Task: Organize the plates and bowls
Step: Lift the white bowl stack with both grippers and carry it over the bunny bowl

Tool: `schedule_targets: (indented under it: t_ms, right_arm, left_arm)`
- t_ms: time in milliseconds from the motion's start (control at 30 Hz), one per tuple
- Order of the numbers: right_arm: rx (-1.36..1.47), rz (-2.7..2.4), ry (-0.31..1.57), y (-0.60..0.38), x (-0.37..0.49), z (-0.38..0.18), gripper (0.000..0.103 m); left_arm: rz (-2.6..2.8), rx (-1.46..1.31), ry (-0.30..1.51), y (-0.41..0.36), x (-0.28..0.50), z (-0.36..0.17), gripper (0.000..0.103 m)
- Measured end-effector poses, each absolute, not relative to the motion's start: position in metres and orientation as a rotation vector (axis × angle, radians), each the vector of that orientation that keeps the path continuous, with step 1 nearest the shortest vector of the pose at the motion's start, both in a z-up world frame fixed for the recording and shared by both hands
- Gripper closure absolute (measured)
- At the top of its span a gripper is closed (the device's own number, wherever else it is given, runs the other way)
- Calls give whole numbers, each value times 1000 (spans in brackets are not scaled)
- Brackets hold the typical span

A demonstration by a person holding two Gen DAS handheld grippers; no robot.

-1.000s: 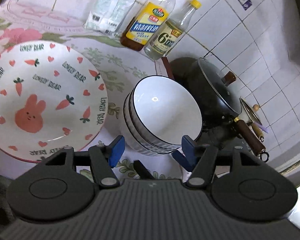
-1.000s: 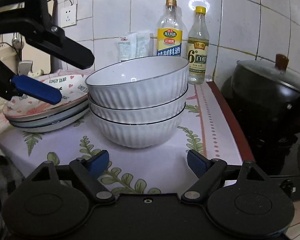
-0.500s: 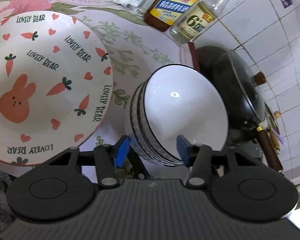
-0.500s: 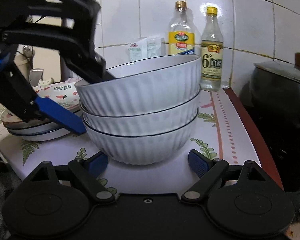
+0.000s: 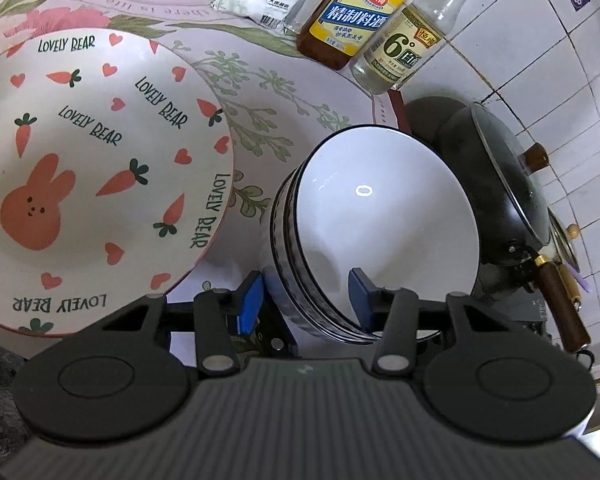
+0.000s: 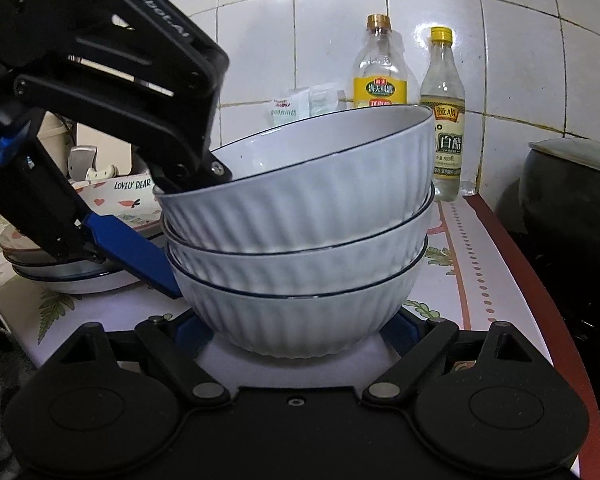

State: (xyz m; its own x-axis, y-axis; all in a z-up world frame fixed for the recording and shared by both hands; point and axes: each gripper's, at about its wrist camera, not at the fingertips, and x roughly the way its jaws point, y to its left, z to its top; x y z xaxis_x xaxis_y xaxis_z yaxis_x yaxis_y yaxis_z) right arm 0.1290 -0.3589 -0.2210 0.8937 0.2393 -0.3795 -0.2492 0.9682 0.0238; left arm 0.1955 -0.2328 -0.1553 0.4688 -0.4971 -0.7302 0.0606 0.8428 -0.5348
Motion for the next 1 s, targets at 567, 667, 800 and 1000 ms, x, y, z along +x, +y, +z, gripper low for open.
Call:
schedule_targets:
  t_ms: [567, 667, 800, 1000]
  right_arm:
    - [-17, 236, 415, -355, 122, -215, 14]
    - [-33, 248, 425, -354, 120, -211, 14]
    - [-33, 241, 416, -353, 116, -208, 14]
    - [-32, 224, 398, -350, 110, -198, 14]
  left_arm:
    - [-373, -409, 1050, -234, 194, -153, 68]
    - [-378, -403, 1052, -232, 191, -151, 68]
    - [-385, -396, 1045, -231, 187, -146, 68]
    - [-402, -396, 1040, -227, 183, -134, 68]
